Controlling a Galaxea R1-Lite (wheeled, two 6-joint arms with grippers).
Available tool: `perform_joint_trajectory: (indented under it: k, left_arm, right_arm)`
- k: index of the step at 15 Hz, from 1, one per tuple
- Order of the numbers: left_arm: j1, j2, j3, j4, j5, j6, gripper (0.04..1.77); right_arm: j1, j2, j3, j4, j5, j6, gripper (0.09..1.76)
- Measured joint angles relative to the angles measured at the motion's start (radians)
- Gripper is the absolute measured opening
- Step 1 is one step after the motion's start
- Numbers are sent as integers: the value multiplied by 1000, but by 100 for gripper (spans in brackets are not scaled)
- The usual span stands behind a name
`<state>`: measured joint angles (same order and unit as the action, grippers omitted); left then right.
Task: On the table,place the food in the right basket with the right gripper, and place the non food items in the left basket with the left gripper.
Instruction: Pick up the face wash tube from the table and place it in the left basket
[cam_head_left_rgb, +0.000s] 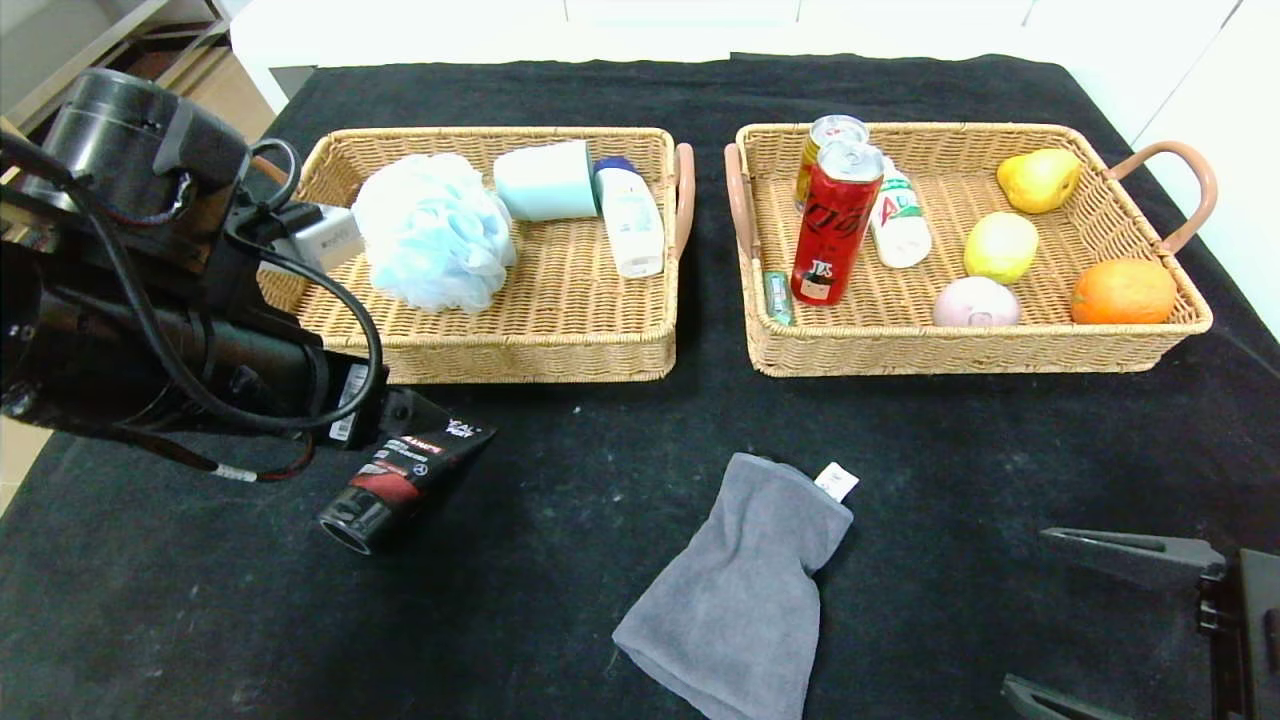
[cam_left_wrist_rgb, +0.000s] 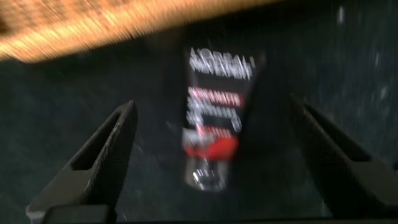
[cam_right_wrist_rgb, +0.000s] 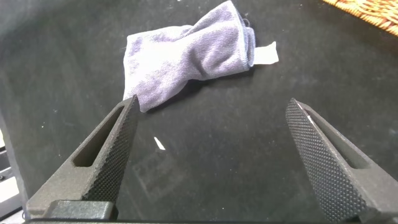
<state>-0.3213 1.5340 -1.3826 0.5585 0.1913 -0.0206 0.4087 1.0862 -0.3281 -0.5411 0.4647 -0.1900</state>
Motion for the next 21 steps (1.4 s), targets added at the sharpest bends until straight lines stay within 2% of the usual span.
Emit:
perform_joint_trajectory:
  k: [4, 9, 12, 21]
  left_arm:
    - [-46, -35, 135, -22, 0, -6, 172]
    - [-47, -28, 216, -96, 1, -9, 172]
    - [-35, -7, 235, -154, 4, -11, 172]
    - [0, 51, 243, -191, 4, -9, 172]
  right_arm:
    - [2, 1, 1, 0, -1, 0, 171]
    - [2, 1, 1, 0, 0, 0, 171]
    - [2, 1, 1, 0, 0, 0, 171]
    - [2, 3, 1, 2, 0, 0, 171]
